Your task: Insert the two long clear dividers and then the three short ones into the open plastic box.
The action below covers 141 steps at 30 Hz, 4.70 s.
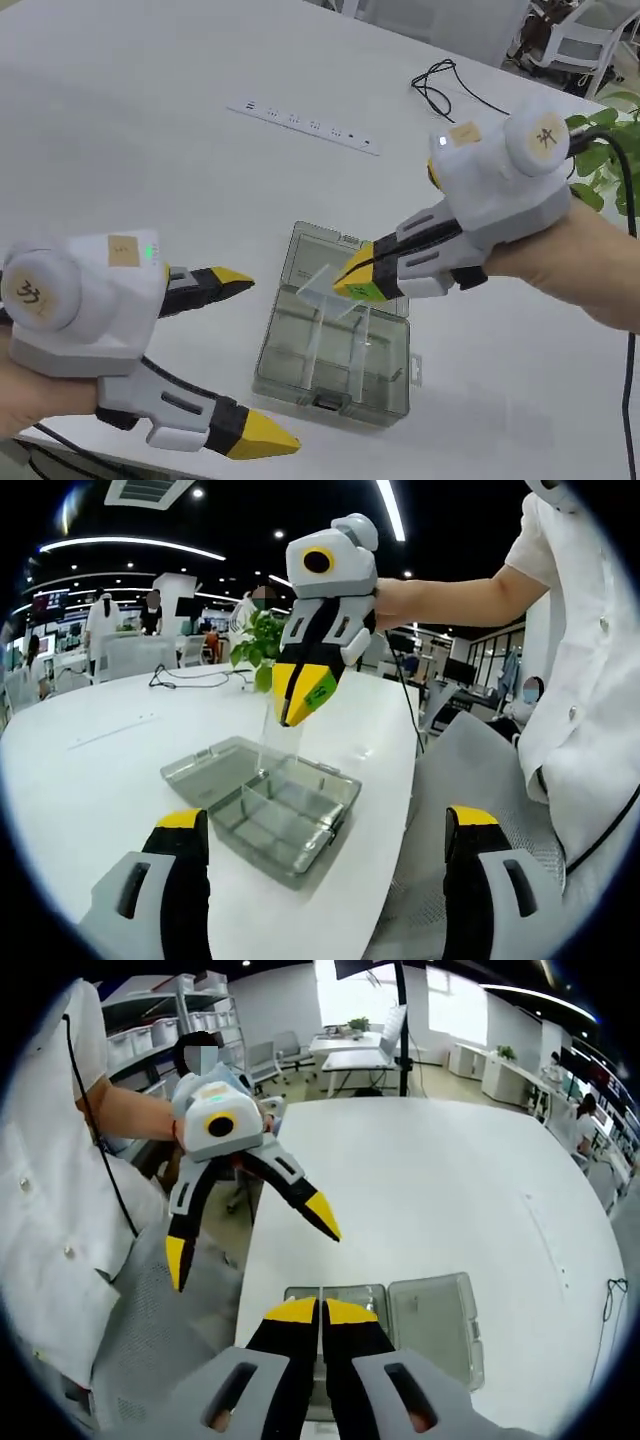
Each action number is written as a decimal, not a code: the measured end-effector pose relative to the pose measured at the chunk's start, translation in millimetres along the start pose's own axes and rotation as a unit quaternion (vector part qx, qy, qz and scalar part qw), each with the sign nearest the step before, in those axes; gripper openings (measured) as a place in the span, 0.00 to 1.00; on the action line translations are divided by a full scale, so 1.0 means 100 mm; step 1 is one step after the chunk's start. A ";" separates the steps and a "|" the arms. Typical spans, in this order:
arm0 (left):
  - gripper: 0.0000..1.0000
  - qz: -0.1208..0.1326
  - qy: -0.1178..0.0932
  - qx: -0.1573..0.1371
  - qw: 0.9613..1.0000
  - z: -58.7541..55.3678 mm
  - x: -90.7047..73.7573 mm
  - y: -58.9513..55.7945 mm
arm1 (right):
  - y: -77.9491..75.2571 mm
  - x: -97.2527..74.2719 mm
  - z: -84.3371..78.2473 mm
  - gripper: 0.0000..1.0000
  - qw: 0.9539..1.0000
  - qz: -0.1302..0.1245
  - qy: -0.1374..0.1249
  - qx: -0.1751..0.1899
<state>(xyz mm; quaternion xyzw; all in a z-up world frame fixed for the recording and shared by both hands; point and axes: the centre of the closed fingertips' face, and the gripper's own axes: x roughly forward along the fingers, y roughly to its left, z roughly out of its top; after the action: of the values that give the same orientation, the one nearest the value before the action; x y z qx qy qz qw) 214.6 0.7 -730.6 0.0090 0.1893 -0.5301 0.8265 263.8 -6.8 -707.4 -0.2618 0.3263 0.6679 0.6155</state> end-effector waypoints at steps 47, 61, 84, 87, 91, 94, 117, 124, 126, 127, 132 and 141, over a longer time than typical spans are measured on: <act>1.00 0.013 -0.017 -0.018 1.000 0.01 -0.04 0.07 | -0.16 0.66 -0.40 0.02 0.999 -0.006 0.050 -0.016; 1.00 0.010 -0.013 -0.019 1.000 -0.02 -0.03 0.07 | -0.17 0.77 -0.46 0.02 0.998 0.002 0.065 -0.012; 1.00 0.011 -0.007 -0.019 1.000 -0.04 -0.03 0.07 | -0.17 0.93 -0.61 0.02 0.992 -0.001 0.127 -0.026; 1.00 0.011 -0.007 -0.018 1.000 -0.04 -0.03 0.08 | -0.17 0.94 -0.61 0.02 0.991 -0.004 0.128 -0.027; 1.00 0.010 -0.006 -0.018 1.000 -0.04 -0.03 0.07 | -0.17 0.95 -0.62 0.03 0.991 -0.007 0.129 -0.028; 1.00 0.011 -0.006 -0.017 1.000 -0.03 -0.04 0.07 | -0.17 0.95 -0.62 0.03 0.992 -0.008 0.124 -0.026; 1.00 0.013 0.003 -0.015 1.000 -0.07 -0.04 0.08 | -0.15 0.75 -0.46 0.23 0.997 -0.021 0.081 -0.002; 1.00 0.013 0.006 -0.015 1.000 -0.07 -0.05 0.08 | -0.11 0.61 -0.44 0.31 0.997 -0.021 0.067 0.003; 1.00 0.013 0.007 -0.014 1.000 -0.07 -0.05 0.08 | -0.10 0.56 -0.43 0.34 0.998 -0.021 0.063 0.006; 1.00 0.013 0.008 -0.014 1.000 -0.07 -0.05 0.08 | -0.09 0.54 -0.44 0.36 0.998 -0.021 0.062 0.007; 1.00 0.011 0.014 -0.011 1.000 -0.09 -0.05 0.06 | -0.07 0.43 -0.47 0.42 0.998 -0.023 0.059 0.006; 1.00 0.011 0.017 -0.012 1.000 -0.10 -0.05 0.06 | -0.05 0.25 -0.57 0.53 0.998 -0.029 0.057 0.009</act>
<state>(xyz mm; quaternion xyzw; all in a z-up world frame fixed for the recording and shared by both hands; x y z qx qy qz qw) 214.6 9.6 -739.4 0.0100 0.2095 -0.5181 0.8292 262.8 -33.9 -764.1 -0.3031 0.3596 0.6305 0.6175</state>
